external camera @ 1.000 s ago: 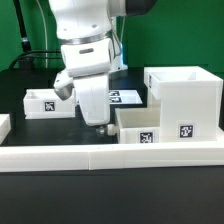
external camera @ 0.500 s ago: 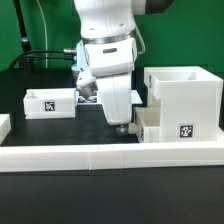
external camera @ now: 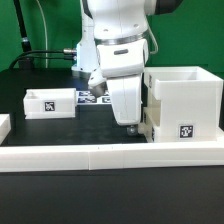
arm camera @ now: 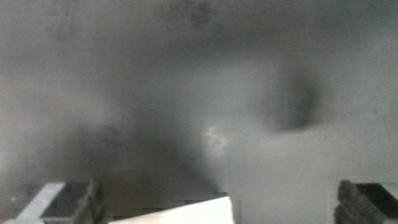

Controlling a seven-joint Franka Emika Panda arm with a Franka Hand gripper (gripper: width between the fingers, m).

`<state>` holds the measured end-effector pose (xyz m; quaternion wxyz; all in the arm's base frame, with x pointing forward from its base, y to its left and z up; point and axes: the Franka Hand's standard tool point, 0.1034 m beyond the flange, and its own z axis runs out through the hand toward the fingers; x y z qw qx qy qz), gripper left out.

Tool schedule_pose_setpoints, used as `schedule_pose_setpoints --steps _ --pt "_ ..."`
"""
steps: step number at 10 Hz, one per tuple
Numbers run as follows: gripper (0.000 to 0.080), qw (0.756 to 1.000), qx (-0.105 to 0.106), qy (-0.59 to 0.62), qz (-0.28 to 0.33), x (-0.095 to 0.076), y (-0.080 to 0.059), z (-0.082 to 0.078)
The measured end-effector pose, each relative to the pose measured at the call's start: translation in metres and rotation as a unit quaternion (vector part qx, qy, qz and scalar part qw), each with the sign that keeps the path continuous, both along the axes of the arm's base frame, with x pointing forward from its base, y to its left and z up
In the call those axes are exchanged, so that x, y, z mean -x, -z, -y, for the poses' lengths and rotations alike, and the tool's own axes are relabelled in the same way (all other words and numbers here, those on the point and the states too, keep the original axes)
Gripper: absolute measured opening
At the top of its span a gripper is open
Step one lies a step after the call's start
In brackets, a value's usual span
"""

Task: Assemble drawer

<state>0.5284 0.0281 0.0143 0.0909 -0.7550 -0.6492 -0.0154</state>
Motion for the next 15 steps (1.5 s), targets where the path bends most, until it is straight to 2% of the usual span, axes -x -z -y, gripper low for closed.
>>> schedule_pose_setpoints --steps 2,4,5,7,10,15 --pt "0.0649 1.0 0.001 -0.001 0.0 0.002 0.0 0.01" --pt "0.0649 1.0 0.005 0.008 0.0 0.017 0.0 0.034" --pt "0.0649 1.0 0.008 0.015 0.002 0.027 -0.002 0.041" --pt "0.0649 1.0 0.014 0.019 0.008 0.042 -0.009 0.046" --pt "0.0649 0.999 0.024 0.029 0.011 0.06 -0.03 0.061" --pt "0.0649 0.999 0.025 0.031 0.011 0.06 -0.03 0.063"
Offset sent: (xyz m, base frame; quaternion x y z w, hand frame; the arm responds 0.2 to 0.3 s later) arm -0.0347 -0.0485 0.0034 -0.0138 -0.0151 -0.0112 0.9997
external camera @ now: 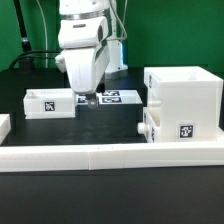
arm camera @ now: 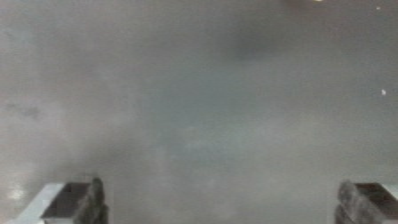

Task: Assemble drawer

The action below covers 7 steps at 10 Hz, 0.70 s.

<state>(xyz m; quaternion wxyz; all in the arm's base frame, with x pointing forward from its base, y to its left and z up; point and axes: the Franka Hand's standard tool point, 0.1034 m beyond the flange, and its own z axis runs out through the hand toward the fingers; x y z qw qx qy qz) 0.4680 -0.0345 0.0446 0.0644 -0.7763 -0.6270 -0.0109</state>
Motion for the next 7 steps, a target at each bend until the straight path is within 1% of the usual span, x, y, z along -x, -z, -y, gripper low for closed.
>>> schedule_pose_setpoints --steps 1,3,4,7 --pt "0.0649 1.0 0.0 0.006 0.001 0.001 -0.001 0.002" --pt "0.0649 0.999 0.007 0.046 0.01 0.013 -0.011 0.025" --pt "0.0649 0.996 0.011 0.087 0.009 0.019 -0.011 0.03" --pt "0.0649 0.983 0.015 0.182 -0.004 0.018 -0.009 0.027"
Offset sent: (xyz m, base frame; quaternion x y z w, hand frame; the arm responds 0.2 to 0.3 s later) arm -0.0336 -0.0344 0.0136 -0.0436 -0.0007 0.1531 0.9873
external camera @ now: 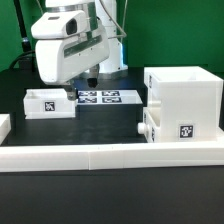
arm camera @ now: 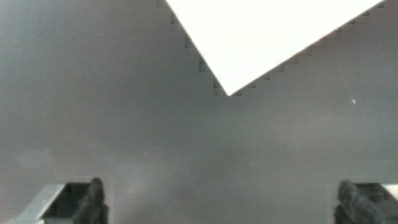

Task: Assemble drawer

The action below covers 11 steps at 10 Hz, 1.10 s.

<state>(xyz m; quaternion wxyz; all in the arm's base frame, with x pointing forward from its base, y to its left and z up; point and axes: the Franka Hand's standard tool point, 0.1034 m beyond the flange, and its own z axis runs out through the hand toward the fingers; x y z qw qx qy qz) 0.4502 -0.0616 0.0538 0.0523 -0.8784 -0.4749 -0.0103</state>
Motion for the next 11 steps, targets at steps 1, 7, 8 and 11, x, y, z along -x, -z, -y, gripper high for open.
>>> schedule_pose_setpoints --steps 1,7,8,11 --pt "0.0649 0.999 0.001 0.043 -0.005 0.0 0.0 0.0" --pt "0.0649 0.967 0.015 0.256 0.0 0.045 0.002 0.015" --pt "0.0649 0.955 0.012 0.297 -0.006 0.05 0.003 0.017" --pt "0.0649 0.937 0.011 0.35 -0.011 0.048 0.003 0.015"
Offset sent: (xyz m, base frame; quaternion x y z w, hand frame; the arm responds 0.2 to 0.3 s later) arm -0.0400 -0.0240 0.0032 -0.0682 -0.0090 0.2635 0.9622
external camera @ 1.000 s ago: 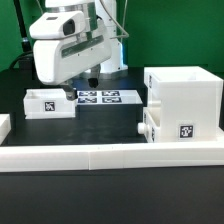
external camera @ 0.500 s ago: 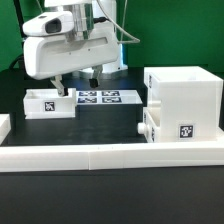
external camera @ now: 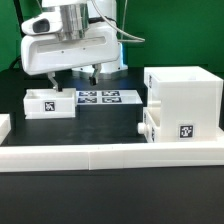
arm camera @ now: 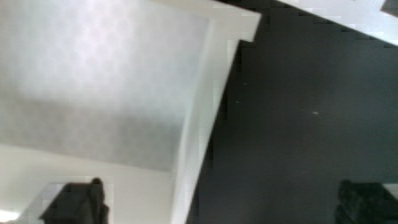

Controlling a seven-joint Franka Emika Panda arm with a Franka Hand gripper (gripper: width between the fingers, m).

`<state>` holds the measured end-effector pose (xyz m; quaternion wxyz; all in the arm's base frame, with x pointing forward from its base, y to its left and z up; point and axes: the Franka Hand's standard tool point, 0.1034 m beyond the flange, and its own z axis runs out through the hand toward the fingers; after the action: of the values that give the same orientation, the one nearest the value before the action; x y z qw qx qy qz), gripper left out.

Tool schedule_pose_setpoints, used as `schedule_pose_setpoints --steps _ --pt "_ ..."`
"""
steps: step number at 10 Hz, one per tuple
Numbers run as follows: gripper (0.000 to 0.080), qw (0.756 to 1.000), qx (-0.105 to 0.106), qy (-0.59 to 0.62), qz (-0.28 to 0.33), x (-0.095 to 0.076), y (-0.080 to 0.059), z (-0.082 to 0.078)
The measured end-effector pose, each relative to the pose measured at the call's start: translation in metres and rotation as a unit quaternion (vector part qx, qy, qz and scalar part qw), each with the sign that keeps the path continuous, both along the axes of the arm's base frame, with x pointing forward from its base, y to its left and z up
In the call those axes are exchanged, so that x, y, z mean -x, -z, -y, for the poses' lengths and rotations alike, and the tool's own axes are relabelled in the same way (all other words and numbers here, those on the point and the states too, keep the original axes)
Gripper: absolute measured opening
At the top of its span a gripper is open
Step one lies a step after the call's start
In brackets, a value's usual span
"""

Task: Assemble drawer

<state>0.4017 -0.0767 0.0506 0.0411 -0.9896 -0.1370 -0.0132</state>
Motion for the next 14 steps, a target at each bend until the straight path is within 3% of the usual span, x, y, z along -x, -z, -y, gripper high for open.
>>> schedule_pose_setpoints --steps 3,7,14 --pt "0.0649 1.0 0.004 0.03 -0.001 0.006 0.006 -0.001" --pt "0.0649 0.998 0.026 0.053 0.012 0.034 0.038 0.008" --pt "0.0649 0.998 0.028 0.061 0.018 0.032 0.042 0.008"
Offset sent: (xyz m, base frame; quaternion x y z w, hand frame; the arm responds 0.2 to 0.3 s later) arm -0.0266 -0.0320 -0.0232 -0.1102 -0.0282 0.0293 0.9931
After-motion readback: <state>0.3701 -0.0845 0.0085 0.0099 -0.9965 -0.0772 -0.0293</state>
